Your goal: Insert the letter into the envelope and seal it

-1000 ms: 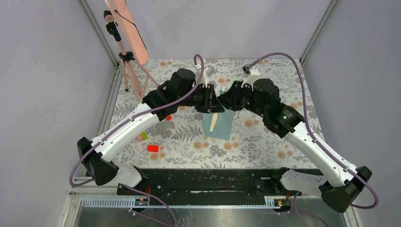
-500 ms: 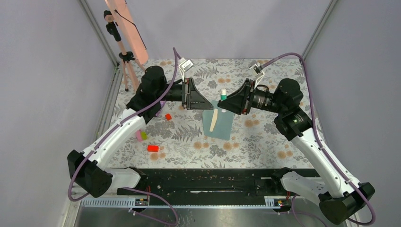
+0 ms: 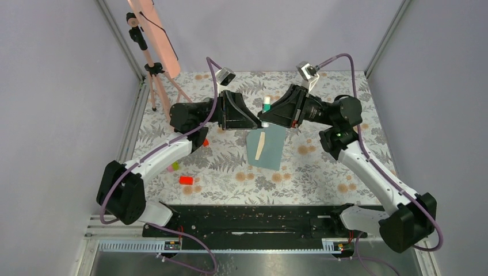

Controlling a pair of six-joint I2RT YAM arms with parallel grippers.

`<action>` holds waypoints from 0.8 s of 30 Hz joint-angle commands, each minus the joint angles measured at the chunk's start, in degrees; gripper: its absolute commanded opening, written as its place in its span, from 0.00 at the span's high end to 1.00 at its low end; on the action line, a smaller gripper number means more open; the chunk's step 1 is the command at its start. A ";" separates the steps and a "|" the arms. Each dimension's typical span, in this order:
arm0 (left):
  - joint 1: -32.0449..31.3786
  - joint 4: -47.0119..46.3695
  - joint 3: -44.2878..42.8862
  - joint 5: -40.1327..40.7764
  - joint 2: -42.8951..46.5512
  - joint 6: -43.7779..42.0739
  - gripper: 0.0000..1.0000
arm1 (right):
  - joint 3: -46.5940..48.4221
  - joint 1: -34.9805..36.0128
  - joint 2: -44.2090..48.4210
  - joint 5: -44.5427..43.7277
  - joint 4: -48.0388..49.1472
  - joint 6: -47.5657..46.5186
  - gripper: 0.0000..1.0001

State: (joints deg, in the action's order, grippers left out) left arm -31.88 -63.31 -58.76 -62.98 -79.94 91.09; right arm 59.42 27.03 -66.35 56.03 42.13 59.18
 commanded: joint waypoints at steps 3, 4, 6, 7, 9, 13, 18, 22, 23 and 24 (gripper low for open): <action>-1.73 -18.54 -0.32 1.45 -1.75 10.27 0.49 | -0.91 -0.33 -5.74 -4.13 28.57 19.57 1.00; -1.82 -18.59 -0.42 1.43 -2.00 10.33 0.49 | -1.03 -0.31 -6.30 -4.69 29.97 20.67 1.00; -1.96 -18.75 -0.60 1.63 -2.40 10.43 0.49 | -1.21 -0.32 -7.01 -5.18 31.54 22.17 1.00; -1.96 -18.78 -0.62 1.90 -2.52 10.43 0.50 | -1.23 -0.29 -7.19 -5.18 31.83 22.27 1.00; -2.04 -18.86 -0.83 2.27 -2.79 10.42 0.51 | -1.29 -0.30 -7.22 -5.03 31.75 22.35 1.00; -2.21 -18.89 -1.73 2.87 -3.89 10.87 0.54 | -1.37 -0.23 -7.59 -5.05 33.03 23.26 1.00; -2.31 -19.82 -2.38 4.64 -5.28 11.65 0.55 | -1.39 0.33 -8.50 -5.28 35.73 25.38 1.00; -2.78 -20.05 -4.19 5.24 -6.07 11.78 0.55 | -1.41 1.53 -9.28 -5.40 36.00 25.41 1.00; -2.91 -20.10 -4.41 5.29 -6.15 11.89 0.55 | -1.41 1.88 -9.57 -5.38 36.11 25.39 1.00; -2.96 -20.25 -4.46 5.33 -6.19 11.92 0.55 | -1.45 2.14 -9.70 -5.45 36.16 25.43 1.00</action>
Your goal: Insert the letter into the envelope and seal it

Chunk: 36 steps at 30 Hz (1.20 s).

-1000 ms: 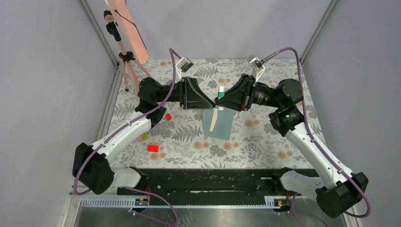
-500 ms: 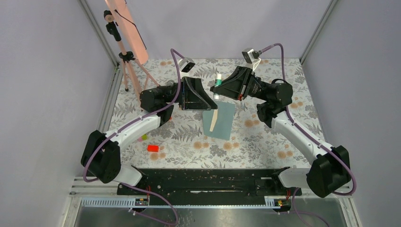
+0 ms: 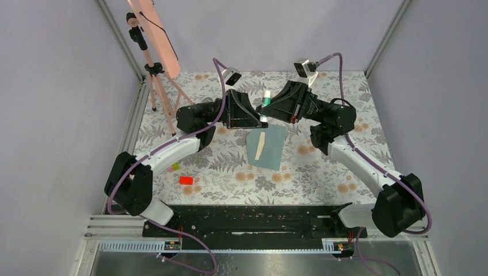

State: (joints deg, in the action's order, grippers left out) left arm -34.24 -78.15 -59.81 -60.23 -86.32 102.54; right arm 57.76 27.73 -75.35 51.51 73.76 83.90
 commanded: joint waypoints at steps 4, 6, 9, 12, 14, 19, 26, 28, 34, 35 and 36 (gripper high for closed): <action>-0.96 -5.52 -3.74 3.00 0.04 0.48 0.55 | -0.08 2.63 -1.33 -1.40 5.07 0.72 1.00; -1.08 -5.61 -4.20 3.10 0.07 0.61 0.55 | -0.34 3.12 -1.69 -1.60 5.30 0.60 1.00; -1.17 -5.61 -4.55 3.31 0.26 0.68 0.57 | -0.65 3.37 -2.03 -1.82 5.69 0.81 1.00; -1.13 -5.70 -4.91 3.61 0.28 0.80 0.61 | -0.67 3.35 -2.43 -1.84 6.00 0.96 1.00; -1.16 -5.69 -5.19 3.79 0.17 0.89 0.68 | -0.72 3.38 -2.72 -1.93 6.29 1.12 1.00; -1.18 -5.70 -4.64 4.13 0.06 1.40 1.00 | -1.05 3.38 -2.76 -1.27 5.80 0.96 1.00; -1.05 -4.65 -3.78 3.93 -0.43 2.66 1.00 | -3.17 3.38 1.89 -0.42 -10.09 -9.57 1.00; -0.94 -3.19 -2.89 4.20 -0.52 2.48 1.00 | -3.30 3.41 5.34 -2.04 -23.00 -18.14 1.00; -0.92 13.57 -0.97 3.89 1.27 -7.09 1.00 | 2.77 7.29 13.40 -12.17 -62.82 -48.15 1.00; -0.92 17.51 -1.00 4.32 1.81 -10.16 1.00 | 4.02 8.30 13.85 -13.84 -66.73 -51.22 1.00; -0.99 21.80 -1.10 4.96 2.34 -12.85 1.00 | 4.79 9.31 14.20 -15.85 -69.57 -53.35 1.00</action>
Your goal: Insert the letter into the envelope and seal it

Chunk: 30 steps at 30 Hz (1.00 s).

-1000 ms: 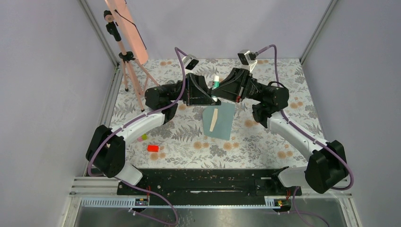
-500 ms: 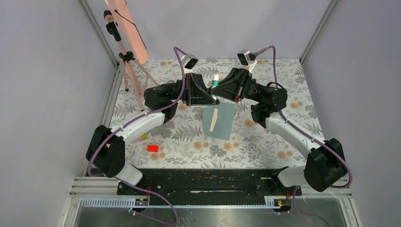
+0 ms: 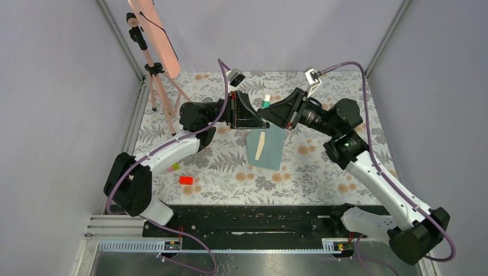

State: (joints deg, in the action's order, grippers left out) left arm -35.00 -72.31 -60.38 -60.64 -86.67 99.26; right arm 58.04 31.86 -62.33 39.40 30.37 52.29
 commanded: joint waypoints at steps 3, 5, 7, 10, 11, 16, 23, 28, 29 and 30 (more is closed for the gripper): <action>-0.45 29.68 -2.20 6.70 4.33 -18.68 1.00 | 5.22 6.74 1.69 -9.33 -29.93 -24.32 1.00; -0.98 44.92 -4.90 8.71 6.07 -29.35 1.00 | 5.00 7.26 1.95 -11.93 -30.02 -24.31 1.00; -2.27 64.62 -9.80 14.27 7.69 -42.59 1.00 | 5.04 7.88 1.91 -14.02 -30.02 -24.22 1.00; -5.29 82.36 -16.81 23.45 8.28 -54.47 1.00 | 5.85 8.93 1.05 -16.04 -30.02 -24.19 1.00; -5.56 83.23 -17.41 24.50 8.23 -54.86 1.00 | 6.20 9.29 0.54 -16.67 -30.02 -24.17 1.00; -5.64 83.66 -17.71 25.26 8.25 -55.09 0.97 | 6.76 10.24 -0.46 -17.05 -30.02 -24.43 1.00; -4.64 90.12 -19.42 21.03 9.66 -59.65 0.46 | 7.95 10.01 0.53 -14.94 -37.52 -31.41 1.00; -1.99 95.52 -19.05 12.75 12.02 -65.87 0.44 | 8.51 8.86 0.67 -9.75 -44.22 -36.57 1.00; -1.45 97.26 -19.14 12.29 12.38 -67.17 0.44 | 8.08 8.87 1.08 -9.65 -44.89 -37.17 1.00; -0.93 98.75 -19.22 12.17 12.64 -68.23 0.43 | 7.40 8.90 1.87 -10.00 -45.11 -37.46 1.00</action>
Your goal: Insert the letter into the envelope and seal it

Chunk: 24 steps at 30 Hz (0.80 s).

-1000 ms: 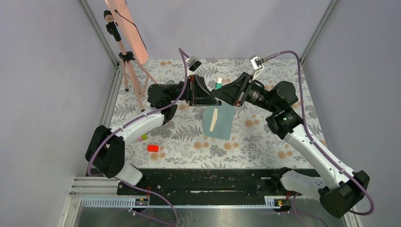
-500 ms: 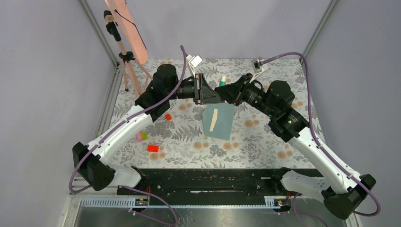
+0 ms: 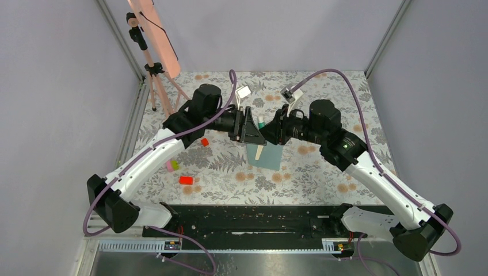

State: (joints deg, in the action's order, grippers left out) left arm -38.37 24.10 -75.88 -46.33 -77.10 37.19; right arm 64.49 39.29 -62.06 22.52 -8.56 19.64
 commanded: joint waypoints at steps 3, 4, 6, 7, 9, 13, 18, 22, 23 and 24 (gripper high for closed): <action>4.85 4.19 -3.33 -1.63 3.67 -6.68 0.43 | -1.79 1.34 4.15 5.13 -6.49 -5.19 1.00; 5.48 4.25 -3.05 -1.30 3.84 -6.28 0.43 | -2.20 1.32 4.68 4.55 -7.22 -5.41 1.00; 6.44 4.21 -2.88 0.11 4.09 -5.86 0.42 | -2.58 1.40 5.38 3.98 -8.48 -6.10 1.00; 6.77 4.19 -2.94 1.16 4.21 -5.56 0.39 | -2.61 1.35 5.55 3.76 -9.00 -6.33 1.00; 7.22 3.33 -3.02 3.14 4.40 -4.92 0.36 | -2.61 1.34 5.72 3.55 -9.87 -7.25 1.00; 8.31 -1.12 -2.59 5.44 4.79 -1.05 0.35 | -1.32 1.34 5.20 2.66 -12.44 -10.07 1.00; 8.24 -7.58 -1.77 5.70 4.62 3.47 0.35 | 2.13 1.33 3.02 1.91 -13.87 -13.33 1.00; 8.14 -11.93 -1.44 2.72 3.91 6.26 0.35 | 4.71 1.37 1.28 2.68 -15.90 -15.17 1.00; 8.14 -14.29 -0.55 1.73 4.02 7.57 0.35 | 4.84 1.35 1.18 2.61 -15.96 -15.30 1.00; 8.14 -15.72 -0.01 1.02 4.03 8.38 0.35 | 4.90 1.32 1.20 2.50 -15.96 -15.48 1.00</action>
State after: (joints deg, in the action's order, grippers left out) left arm -30.35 18.81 -76.14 -42.37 -74.19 40.95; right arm 66.00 40.10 -60.77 24.95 -23.79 7.16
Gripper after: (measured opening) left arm 0.647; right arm 0.289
